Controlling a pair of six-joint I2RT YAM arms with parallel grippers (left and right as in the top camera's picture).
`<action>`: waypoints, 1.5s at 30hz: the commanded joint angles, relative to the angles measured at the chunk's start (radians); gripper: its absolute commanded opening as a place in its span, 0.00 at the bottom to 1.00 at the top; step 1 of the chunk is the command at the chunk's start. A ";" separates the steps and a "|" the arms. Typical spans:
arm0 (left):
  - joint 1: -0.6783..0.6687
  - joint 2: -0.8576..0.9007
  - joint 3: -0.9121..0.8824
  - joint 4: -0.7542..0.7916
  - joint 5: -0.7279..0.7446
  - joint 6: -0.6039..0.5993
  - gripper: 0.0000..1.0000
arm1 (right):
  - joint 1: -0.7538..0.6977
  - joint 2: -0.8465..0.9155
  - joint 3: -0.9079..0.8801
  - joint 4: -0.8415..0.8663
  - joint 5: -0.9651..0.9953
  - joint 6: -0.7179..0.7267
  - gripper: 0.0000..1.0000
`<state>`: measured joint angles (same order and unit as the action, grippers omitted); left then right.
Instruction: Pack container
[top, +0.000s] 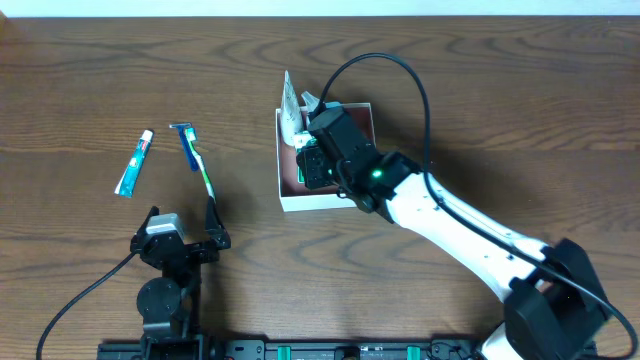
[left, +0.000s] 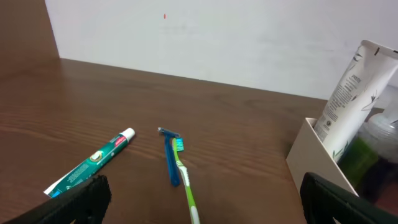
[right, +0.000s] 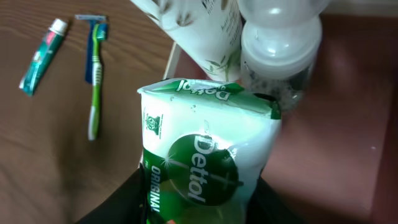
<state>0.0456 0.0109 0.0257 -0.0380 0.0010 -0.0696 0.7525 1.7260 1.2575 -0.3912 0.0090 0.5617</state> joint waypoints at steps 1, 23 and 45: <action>0.002 -0.006 -0.022 -0.035 -0.008 0.017 0.98 | 0.012 0.045 0.021 0.022 0.039 0.043 0.24; 0.002 -0.006 -0.022 -0.035 -0.008 0.017 0.98 | 0.015 0.105 0.022 0.099 0.006 0.032 0.24; 0.002 -0.006 -0.022 -0.035 -0.009 0.017 0.98 | -0.156 -0.381 0.025 -0.306 0.175 -0.010 0.83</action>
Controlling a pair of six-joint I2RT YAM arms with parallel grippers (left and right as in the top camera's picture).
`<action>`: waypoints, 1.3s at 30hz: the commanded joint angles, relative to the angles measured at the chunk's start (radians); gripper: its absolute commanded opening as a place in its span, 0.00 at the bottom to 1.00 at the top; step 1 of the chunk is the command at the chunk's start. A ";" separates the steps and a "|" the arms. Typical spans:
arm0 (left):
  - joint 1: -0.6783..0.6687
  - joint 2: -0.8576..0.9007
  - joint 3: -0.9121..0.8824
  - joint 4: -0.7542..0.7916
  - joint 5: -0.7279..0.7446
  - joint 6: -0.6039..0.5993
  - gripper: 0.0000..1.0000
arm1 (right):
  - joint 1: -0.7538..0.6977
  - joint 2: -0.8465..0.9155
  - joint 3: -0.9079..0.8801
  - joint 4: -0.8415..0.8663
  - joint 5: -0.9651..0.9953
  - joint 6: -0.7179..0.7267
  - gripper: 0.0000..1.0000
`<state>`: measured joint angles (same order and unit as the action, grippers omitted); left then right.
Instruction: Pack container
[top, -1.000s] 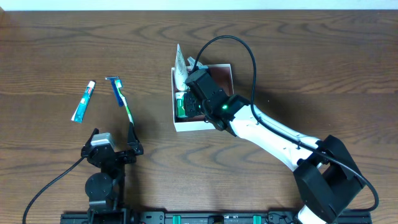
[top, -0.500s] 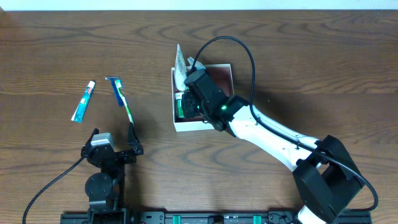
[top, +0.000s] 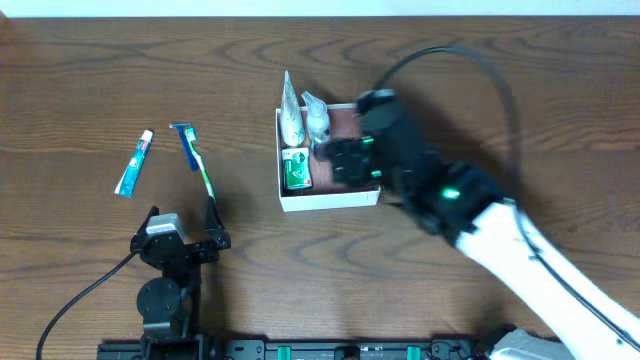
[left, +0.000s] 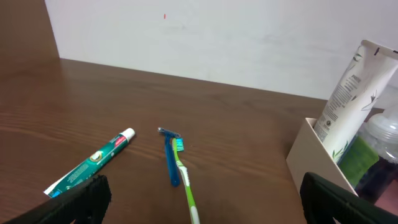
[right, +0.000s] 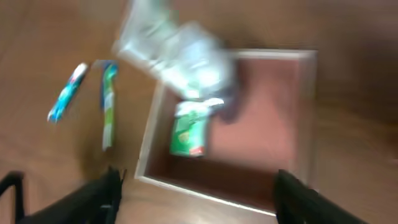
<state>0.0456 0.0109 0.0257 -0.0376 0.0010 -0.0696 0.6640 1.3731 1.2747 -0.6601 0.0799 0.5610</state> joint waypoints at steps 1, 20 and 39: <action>0.002 -0.006 -0.022 -0.036 -0.009 0.017 0.98 | -0.106 -0.040 0.008 -0.066 0.117 -0.009 0.90; 0.002 -0.006 -0.022 -0.036 -0.016 0.017 0.98 | -0.640 0.112 -0.011 -0.276 0.089 0.029 0.99; 0.006 0.166 0.272 -0.257 -0.003 -0.058 0.98 | -0.719 0.161 -0.012 -0.294 0.032 0.029 0.99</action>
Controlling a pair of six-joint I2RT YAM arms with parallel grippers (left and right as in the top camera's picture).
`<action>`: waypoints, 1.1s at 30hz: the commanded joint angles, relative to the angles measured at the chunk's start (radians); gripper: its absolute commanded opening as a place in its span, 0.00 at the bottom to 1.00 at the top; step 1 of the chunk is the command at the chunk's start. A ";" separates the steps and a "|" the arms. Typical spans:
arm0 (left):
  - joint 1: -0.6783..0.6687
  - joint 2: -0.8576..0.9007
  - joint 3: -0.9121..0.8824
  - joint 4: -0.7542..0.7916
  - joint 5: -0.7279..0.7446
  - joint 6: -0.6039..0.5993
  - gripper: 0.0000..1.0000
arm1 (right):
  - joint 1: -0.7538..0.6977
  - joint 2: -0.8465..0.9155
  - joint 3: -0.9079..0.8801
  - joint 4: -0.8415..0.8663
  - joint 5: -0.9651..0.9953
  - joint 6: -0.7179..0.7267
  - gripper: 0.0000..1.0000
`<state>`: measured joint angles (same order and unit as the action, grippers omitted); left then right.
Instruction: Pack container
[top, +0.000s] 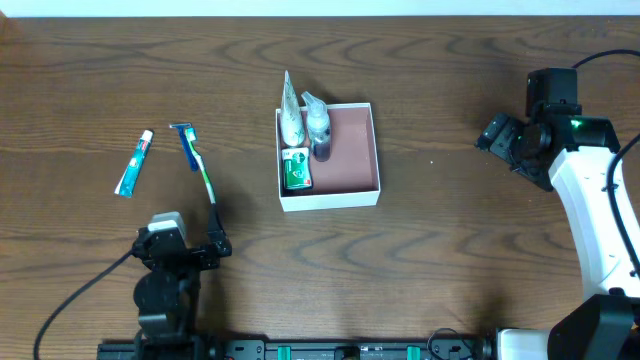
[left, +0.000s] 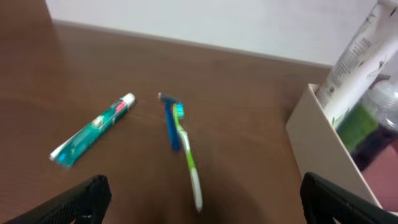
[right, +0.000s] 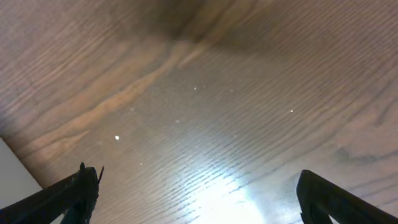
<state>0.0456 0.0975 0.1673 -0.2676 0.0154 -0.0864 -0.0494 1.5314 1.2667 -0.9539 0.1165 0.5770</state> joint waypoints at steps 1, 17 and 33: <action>0.008 0.133 0.185 -0.054 -0.026 -0.061 0.98 | -0.005 0.002 -0.004 -0.001 -0.004 0.013 0.99; 0.050 1.114 1.107 -0.594 -0.027 -0.132 0.98 | -0.005 0.002 -0.004 -0.001 -0.004 0.013 0.99; 0.126 1.467 1.107 -0.476 -0.054 0.034 0.99 | -0.005 0.002 -0.004 -0.001 -0.004 0.013 0.99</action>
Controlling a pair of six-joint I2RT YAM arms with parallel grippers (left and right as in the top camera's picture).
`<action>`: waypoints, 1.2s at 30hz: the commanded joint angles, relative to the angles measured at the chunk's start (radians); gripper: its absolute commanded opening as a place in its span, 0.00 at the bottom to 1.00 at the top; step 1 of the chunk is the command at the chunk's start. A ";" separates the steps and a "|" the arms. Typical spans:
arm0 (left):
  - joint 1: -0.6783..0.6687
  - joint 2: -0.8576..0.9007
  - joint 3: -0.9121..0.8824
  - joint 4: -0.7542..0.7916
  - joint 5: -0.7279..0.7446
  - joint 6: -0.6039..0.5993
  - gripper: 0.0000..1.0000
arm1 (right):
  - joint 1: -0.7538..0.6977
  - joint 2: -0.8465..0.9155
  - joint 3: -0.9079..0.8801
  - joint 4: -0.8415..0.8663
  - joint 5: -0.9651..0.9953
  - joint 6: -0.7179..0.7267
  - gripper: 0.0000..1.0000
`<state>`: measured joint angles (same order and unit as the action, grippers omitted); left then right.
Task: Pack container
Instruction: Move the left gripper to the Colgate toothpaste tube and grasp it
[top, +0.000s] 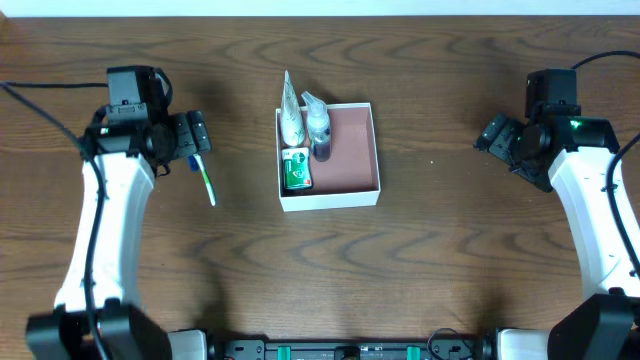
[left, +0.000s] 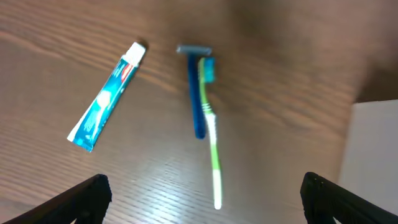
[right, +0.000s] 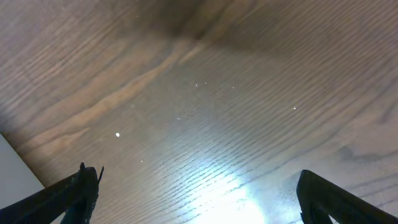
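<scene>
The white box (top: 330, 200) with a reddish floor holds a white tube (top: 289, 112), a clear bottle (top: 318, 122) and a green soap pack (top: 296, 170) along its left side. Left of it lie a teal toothpaste tube (left: 107, 96), a blue razor (left: 196, 93) and a green toothbrush (left: 212, 140). My left gripper (left: 202, 205) hangs open above these three, empty; overhead its arm hides the toothpaste, and only the toothbrush handle (top: 207, 185) shows. My right gripper (right: 205, 199) is open and empty over bare wood at the far right (top: 497, 135).
The brown wooden table (top: 420, 270) carries nothing else. The box's white wall (left: 376, 155) shows at the right edge of the left wrist view. The right arm (top: 590, 210) runs down the right side.
My left arm has gone from the near edge of the table to above the toothpaste, razor and toothbrush, its camera now looking down on them. The right arm has not moved.
My right gripper held the green soap pack inside the box beside the tube and bottle. Then the pack lay in the box and the gripper was open above it. Then the right arm was off at the far right; now the left gripper is over the toiletries.
</scene>
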<state>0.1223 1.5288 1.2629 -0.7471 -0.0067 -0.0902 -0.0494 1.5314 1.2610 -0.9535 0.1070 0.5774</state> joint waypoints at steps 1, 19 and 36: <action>0.075 0.053 0.011 0.005 -0.046 0.041 0.97 | -0.005 0.002 0.002 -0.001 0.005 0.013 0.99; 0.287 0.286 0.011 0.176 0.109 0.445 0.97 | -0.005 0.002 0.002 -0.001 0.005 0.013 0.99; 0.287 0.427 0.011 0.305 0.100 0.527 0.94 | -0.005 0.002 0.002 -0.001 0.005 0.013 0.99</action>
<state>0.4049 1.9366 1.2629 -0.4488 0.0978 0.4198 -0.0494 1.5314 1.2610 -0.9535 0.1074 0.5774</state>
